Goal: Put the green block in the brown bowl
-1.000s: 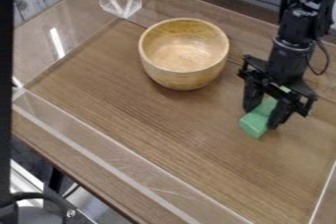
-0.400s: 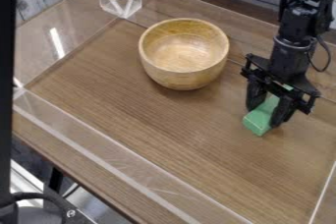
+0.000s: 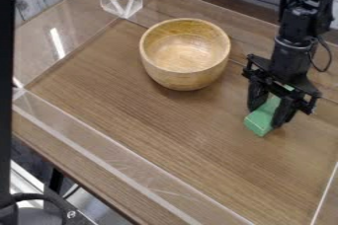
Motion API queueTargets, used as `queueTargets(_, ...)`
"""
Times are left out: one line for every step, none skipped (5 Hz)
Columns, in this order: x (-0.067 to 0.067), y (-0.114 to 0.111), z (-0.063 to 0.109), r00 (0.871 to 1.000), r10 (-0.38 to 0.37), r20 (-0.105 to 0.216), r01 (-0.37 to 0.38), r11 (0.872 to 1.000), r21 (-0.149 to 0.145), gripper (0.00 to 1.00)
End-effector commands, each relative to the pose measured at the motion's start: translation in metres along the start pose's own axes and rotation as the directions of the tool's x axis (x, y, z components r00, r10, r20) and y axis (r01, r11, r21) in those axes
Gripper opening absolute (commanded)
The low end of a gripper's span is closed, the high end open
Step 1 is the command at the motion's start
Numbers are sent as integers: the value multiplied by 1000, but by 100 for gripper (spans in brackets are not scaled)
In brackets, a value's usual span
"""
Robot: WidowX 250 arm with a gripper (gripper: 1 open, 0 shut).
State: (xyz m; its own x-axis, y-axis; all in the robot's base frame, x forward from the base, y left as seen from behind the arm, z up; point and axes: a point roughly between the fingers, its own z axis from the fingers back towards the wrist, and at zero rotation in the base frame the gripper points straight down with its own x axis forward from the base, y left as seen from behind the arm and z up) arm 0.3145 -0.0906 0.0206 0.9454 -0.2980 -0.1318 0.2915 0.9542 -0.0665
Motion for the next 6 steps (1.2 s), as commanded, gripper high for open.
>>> queueTargets(2,4,-3,1000,-17,18,17,1000,-2,0)
queueTargets(1,5,-4,1000,-22,15,22,1000,-5,0)
queueTargets(0,5,-3,1000,-27,12,27,1000,-7,0)
queueTargets(-1,6,-3,999,-32,8,32,999,-10,0)
queueTargets(-2,6,-2,999,-36,6,36,999,-12,0)
queueTargets(-3,7,-1,999,-40,3,40,999,-15,0)
